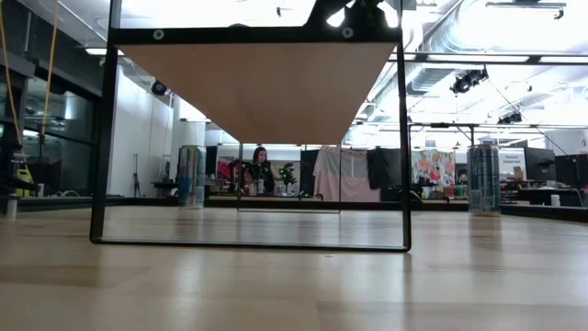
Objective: Place canned beverage on shelf
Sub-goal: Put the top left green soda can on the shelf
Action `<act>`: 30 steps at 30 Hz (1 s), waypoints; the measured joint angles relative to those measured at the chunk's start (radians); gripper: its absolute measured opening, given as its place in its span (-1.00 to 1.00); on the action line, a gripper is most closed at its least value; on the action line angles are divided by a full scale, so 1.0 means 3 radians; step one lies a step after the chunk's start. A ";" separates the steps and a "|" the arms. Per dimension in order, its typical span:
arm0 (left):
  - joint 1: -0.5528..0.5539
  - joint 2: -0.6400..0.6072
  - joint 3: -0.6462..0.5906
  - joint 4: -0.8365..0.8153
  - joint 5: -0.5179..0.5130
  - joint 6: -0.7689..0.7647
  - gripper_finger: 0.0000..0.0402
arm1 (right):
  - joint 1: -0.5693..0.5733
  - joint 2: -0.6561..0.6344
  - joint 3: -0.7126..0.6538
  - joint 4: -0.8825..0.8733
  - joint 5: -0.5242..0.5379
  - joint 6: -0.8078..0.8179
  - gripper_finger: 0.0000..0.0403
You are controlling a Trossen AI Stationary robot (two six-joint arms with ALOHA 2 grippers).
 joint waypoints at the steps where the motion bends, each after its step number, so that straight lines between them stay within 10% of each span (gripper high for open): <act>1: 0.0001 0.0000 0.0000 -0.0002 0.0000 -0.0001 0.58 | 0.0000 0.0000 0.0000 0.0001 -0.0001 -0.0021 0.31; 30: -0.0001 0.0001 0.0001 -0.0103 0.0001 -0.0087 0.58 | 0.0000 0.0009 -0.0010 0.0000 -0.0184 -0.0346 0.82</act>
